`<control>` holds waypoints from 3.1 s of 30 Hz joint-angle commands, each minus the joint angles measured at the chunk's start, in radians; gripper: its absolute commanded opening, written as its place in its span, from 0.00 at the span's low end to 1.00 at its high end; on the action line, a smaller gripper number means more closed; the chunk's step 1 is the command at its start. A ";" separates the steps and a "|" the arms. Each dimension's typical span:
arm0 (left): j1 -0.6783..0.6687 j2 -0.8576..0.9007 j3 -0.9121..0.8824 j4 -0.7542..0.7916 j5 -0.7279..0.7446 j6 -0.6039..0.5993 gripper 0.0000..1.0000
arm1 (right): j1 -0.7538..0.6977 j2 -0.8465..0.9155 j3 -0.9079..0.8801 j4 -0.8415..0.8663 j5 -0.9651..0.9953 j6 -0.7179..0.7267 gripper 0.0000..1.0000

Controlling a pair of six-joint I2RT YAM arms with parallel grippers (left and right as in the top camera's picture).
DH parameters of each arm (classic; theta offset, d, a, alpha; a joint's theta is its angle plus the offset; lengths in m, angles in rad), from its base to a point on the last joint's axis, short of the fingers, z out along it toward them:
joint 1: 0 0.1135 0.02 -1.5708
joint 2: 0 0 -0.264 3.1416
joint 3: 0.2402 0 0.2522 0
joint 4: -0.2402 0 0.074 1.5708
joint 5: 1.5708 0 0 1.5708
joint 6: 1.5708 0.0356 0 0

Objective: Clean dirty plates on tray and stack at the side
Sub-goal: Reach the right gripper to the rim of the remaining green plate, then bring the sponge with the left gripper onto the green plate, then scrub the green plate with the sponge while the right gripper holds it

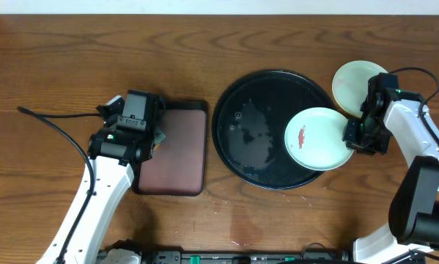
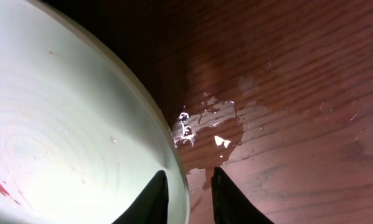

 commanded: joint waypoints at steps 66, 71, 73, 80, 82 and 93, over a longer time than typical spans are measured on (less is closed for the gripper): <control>-0.459 0.512 -0.019 0.974 0.346 -0.109 0.07 | 0.299 0.193 -0.024 0.407 -0.314 -0.126 0.01; -0.500 0.627 -0.019 1.116 0.305 -0.175 0.08 | 0.299 0.193 -0.024 0.406 -0.314 -0.126 0.01; -0.503 0.658 -0.019 1.116 0.292 -0.206 0.08 | 0.299 0.193 -0.024 0.404 -0.314 -0.126 0.01; -0.502 0.692 -0.019 1.012 0.216 -0.196 0.08 | 0.299 0.193 -0.024 0.402 -0.314 -0.126 0.01; -0.500 0.692 -0.019 0.965 0.168 -0.139 0.08 | 0.299 0.193 -0.024 0.400 -0.314 -0.126 0.01; -0.500 0.595 0.036 0.684 -0.113 -0.013 0.08 | 0.299 0.193 -0.024 0.401 -0.314 -0.126 0.01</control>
